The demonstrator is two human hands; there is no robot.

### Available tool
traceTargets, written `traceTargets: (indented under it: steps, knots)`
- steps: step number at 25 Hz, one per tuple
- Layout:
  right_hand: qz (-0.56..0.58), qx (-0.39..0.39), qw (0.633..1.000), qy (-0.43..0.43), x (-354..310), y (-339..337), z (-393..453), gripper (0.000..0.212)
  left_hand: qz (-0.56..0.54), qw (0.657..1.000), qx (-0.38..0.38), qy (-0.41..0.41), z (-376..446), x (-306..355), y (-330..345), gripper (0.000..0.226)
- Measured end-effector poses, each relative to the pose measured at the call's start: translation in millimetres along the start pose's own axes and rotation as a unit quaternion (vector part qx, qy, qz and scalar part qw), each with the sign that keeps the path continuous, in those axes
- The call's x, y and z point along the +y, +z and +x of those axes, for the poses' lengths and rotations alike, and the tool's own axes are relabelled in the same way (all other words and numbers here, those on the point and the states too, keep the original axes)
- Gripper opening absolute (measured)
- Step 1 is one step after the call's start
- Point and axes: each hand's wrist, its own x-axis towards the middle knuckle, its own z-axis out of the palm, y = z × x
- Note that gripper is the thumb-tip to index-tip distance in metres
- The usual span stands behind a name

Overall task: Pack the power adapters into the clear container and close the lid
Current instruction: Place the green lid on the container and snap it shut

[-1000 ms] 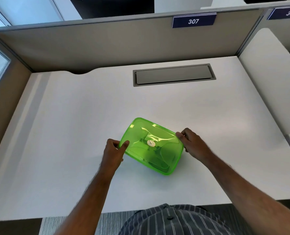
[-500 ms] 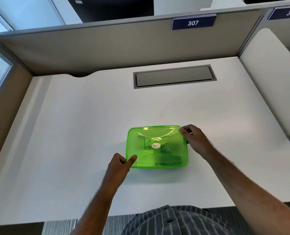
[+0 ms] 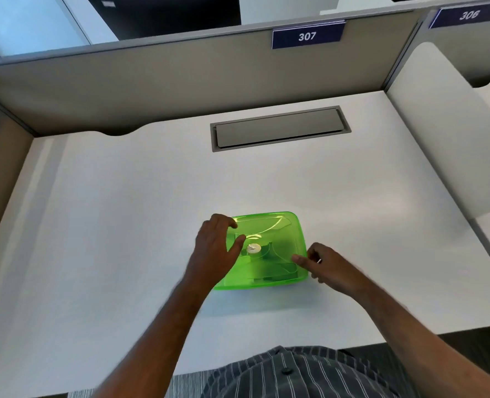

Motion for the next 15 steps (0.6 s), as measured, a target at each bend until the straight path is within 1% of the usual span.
traceTargets:
  steps: [2,3,5,8,10,12,15]
  knots:
    - [-0.034,-0.034,0.999,0.012,3,0,-8,0.072,-0.006,0.996,-0.046,0.079,31,24,17,0.023]
    - [-0.032,-0.053,0.998,0.01,4,0,-10,0.075,-0.004,0.992,-0.071,0.107,46,35,24,0.025]
    - [0.002,-0.076,0.997,-0.003,4,1,-12,0.076,0.009,0.983,-0.132,0.128,71,56,36,0.033]
    - [0.055,-0.082,0.995,-0.017,6,2,-12,0.062,0.049,0.956,-0.27,0.107,97,81,50,0.039]
    - [0.072,-0.079,0.994,-0.017,8,4,-12,0.057,0.063,0.938,-0.329,0.093,104,83,59,0.038]
    - [0.078,-0.076,0.994,-0.017,11,6,-12,0.056,0.031,0.934,-0.347,0.076,108,79,65,0.037]
    - [0.094,-0.078,0.992,-0.012,13,8,-10,0.05,-0.012,0.933,-0.359,0.025,111,71,69,0.042]
